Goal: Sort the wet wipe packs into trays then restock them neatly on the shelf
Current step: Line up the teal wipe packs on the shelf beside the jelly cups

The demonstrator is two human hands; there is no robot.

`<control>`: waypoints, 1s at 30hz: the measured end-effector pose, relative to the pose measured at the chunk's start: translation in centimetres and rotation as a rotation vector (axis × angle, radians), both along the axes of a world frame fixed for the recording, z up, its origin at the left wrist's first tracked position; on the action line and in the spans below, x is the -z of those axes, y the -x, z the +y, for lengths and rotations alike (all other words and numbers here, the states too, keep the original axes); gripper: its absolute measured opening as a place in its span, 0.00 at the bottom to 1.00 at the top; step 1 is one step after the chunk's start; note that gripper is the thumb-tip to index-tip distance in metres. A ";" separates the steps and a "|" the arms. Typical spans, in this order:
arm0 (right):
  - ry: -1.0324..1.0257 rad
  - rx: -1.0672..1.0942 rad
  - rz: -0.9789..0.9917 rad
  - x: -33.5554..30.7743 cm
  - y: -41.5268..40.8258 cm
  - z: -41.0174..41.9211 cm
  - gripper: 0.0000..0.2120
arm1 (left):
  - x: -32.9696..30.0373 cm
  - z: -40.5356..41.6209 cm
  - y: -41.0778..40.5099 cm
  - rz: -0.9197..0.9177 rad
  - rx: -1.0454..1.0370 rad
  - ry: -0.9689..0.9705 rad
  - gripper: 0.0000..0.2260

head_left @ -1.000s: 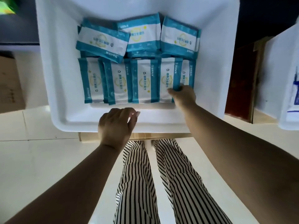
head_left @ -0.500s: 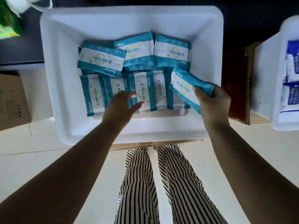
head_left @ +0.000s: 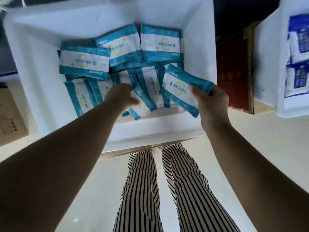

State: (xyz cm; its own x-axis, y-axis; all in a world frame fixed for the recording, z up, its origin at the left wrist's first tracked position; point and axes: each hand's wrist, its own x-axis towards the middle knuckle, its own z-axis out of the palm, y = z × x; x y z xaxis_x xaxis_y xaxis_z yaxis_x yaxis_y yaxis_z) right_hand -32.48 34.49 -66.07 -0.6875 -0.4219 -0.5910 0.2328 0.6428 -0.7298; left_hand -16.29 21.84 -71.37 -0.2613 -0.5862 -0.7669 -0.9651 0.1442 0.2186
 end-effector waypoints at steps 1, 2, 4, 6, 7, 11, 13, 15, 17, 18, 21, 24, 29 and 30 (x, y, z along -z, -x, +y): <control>0.015 0.025 -0.031 -0.6 0.2 0.0 0.03 | -1.0 -0.1 -0.4 0.024 -0.063 -0.032 0.22; 0.030 0.043 -0.053 -1.2 0.4 0.1 0.04 | -2.0 -0.1 -0.9 0.060 -0.160 -0.075 0.21; 0.082 0.069 -0.102 -3.2 0.9 -0.4 0.06 | -4.9 -0.7 -1.7 0.170 -0.423 -0.200 0.17; 0.157 0.096 -0.182 -5.7 1.6 -1.3 0.08 | -8.3 -1.3 -2.2 0.289 -0.651 -0.315 0.10; 0.187 0.099 -0.231 -7.0 2.0 -1.7 0.07 | -10.2 -1.4 -2.3 0.340 -0.737 -0.353 0.10; 0.287 0.040 -0.346 -14.2 3.8 -4.2 0.05 | -18.5 -2.2 -1.7 0.577 -0.917 -0.384 0.11; 0.371 -0.020 -0.374 -18.4 4.6 -5.1 0.05 | -22.8 -2.3 -1.3 0.667 -0.968 -0.416 0.09; 0.433 -0.058 -0.382 -22.0 5.0 -5.7 0.06 | -26.5 -2.6 -0.8 0.726 -0.978 -0.427 0.06; 0.478 -0.088 -0.388 -25.6 5.2 -5.9 0.06 | -30.5 -3.0 -0.3 0.799 -0.947 -0.390 0.07; 0.493 -0.110 -0.394 -27.4 5.4 -5.9 0.06 | -32.5 -3.3 -0.1 0.846 -0.935 -0.369 0.08; 0.515 -0.194 -0.411 -31.9 5.4 -5.8 0.10 | -37.8 -4.2 -0.3 0.957 -0.829 -0.337 0.07; 0.547 -0.257 -0.352 -36.4 5.1 -5.8 0.08 | -42.7 -4.7 -1.0 1.023 -0.686 -0.313 0.12; 0.612 -0.240 -0.139 -43.9 3.7 -6.2 0.09 | -50.2 -4.9 -2.0 1.157 -0.621 -0.236 0.08; 0.621 -0.238 -0.095 -45.3 3.4 -6.2 0.09 | -51.5 -5.0 -2.3 1.164 -0.582 -0.206 0.08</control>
